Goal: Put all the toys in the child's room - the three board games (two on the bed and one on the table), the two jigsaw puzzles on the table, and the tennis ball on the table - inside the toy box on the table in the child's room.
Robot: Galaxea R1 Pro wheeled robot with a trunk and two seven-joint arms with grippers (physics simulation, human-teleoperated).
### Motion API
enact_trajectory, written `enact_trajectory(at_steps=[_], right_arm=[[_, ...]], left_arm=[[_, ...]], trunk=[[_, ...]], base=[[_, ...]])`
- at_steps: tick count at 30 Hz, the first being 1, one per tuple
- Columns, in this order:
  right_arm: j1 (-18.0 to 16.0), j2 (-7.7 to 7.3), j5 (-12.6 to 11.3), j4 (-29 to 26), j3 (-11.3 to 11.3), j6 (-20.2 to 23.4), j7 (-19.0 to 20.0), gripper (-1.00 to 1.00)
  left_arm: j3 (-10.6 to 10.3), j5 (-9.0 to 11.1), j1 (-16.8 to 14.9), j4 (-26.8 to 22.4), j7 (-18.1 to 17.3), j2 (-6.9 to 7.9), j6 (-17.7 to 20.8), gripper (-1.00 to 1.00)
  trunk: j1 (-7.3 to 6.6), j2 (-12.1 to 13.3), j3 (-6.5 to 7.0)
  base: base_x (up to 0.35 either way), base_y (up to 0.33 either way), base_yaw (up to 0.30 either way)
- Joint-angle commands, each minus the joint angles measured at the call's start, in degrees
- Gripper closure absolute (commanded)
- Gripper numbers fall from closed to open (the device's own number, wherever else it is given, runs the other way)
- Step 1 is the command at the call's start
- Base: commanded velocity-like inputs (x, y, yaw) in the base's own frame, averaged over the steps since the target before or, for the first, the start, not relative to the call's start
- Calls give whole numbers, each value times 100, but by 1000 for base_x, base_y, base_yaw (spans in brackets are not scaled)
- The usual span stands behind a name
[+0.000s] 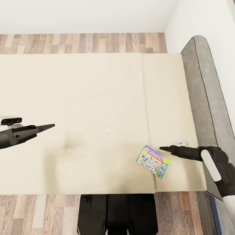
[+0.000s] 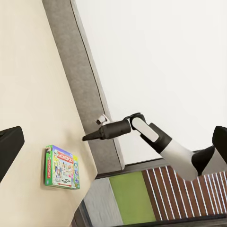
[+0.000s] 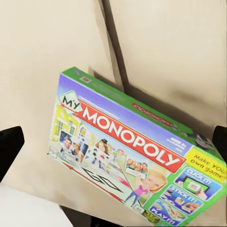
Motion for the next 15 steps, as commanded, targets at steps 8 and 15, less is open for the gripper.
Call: enact_trajectory(at_steps=[8,15], right_arm=[[263,31,97,-161,-183,146,36,-100],[417,10,95,-63,-206,120,8,-100]], left_arm=[[-1,-5,-4,0,-23,1,61,-100],[5,-4,-6,0,-23,2,63,-100]], trunk=[[4,-9,-6],[4,-9,-6]], base=[[0,0,0],[0,0,0]])
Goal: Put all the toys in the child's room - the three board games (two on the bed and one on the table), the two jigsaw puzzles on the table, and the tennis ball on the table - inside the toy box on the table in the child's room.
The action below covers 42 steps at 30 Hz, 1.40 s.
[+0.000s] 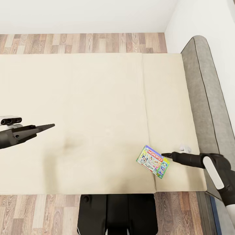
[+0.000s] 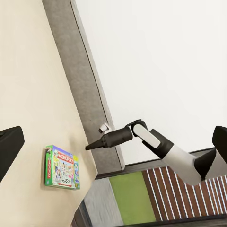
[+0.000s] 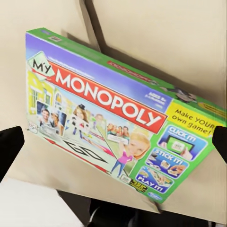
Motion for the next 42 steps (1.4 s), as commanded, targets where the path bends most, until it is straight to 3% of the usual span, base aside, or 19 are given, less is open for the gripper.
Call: enact_trajectory(at_steps=[1,9,14,42], right_arm=[[4,7,50,38,-9,17,56,-100],[11,41,71,587,-6,-70,31,-100],[11,32,67,929,-5,-432,40,-100],[-85,52,64,1080,0,-607,29,-100]], left_arm=[[0,-5,-2,-1,-23,2,60,-100],[1,0,-2,-1,-23,2,65,-100],[-3,0,-2,-1,-23,2,60,-100],[2,1,-2,-1,-23,-2,60,-100]], trunk=[[3,-9,-6],[3,-9,-6],[3,-9,-6],[3,-9,-6]], base=[[0,0,0],[0,0,0],[0,0,0],[0,0,0]])
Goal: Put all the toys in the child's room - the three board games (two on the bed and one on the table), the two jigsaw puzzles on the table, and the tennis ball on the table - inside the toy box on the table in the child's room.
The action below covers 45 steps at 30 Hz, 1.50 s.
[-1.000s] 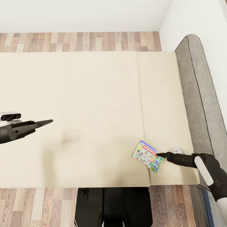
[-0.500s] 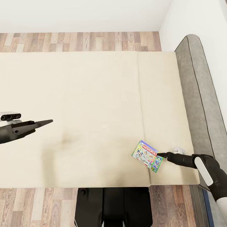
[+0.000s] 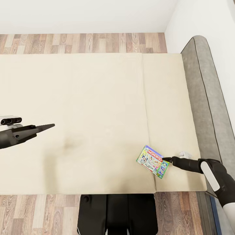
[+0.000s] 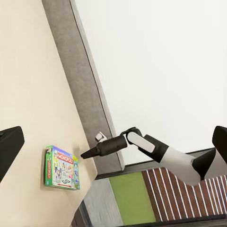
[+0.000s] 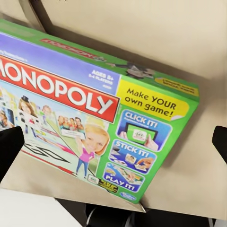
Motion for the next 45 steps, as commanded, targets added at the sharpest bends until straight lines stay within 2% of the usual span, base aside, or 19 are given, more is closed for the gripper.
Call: enact_trajectory(at_steps=[1,16,45], right_arm=[[-4,4,27,5,-10,23,35,-100],[-347,23,60,797,31,-139,32,-100],[-441,72,55,882,44,-202,29,-100]], left_arm=[[-1,-4,-2,-1,-23,3,61,-100],[-1,-5,-2,-1,-23,1,59,-100],[-1,-3,-2,-1,-23,3,59,-100]], trunk=[[3,-9,-6],[3,-9,-6],[3,-9,-16]], base=[[0,0,0],[0,0,0],[0,0,0]])
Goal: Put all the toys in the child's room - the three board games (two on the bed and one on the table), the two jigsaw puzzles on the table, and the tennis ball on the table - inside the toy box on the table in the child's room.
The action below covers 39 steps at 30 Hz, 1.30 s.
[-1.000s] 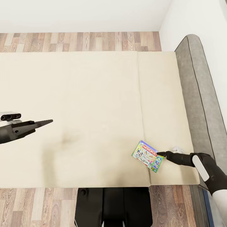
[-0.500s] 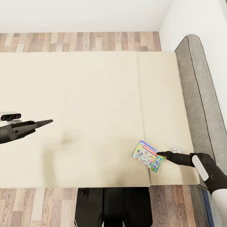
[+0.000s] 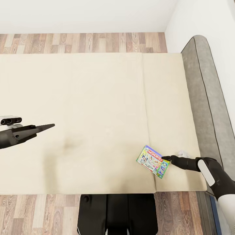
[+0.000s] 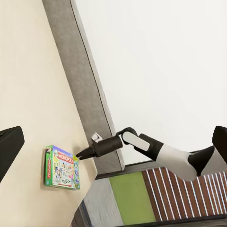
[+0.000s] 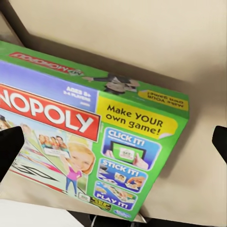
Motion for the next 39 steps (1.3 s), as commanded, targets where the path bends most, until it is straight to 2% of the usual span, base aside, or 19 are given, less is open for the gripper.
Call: enact_trajectory(at_steps=[1,18,39], right_arm=[[-17,6,22,0,-11,29,30,-100],[-98,136,28,127,-5,7,27,-100],[-101,181,30,220,2,-38,19,-100]], left_arm=[[-1,-4,-2,-1,-23,2,61,-100],[-1,-10,-2,-1,-23,-3,57,-100],[-2,-9,-2,-1,-23,-4,57,-100]], trunk=[[3,-9,-8],[3,-9,-50],[3,-9,-116]], base=[[0,0,0],[0,0,0],[0,0,0]])
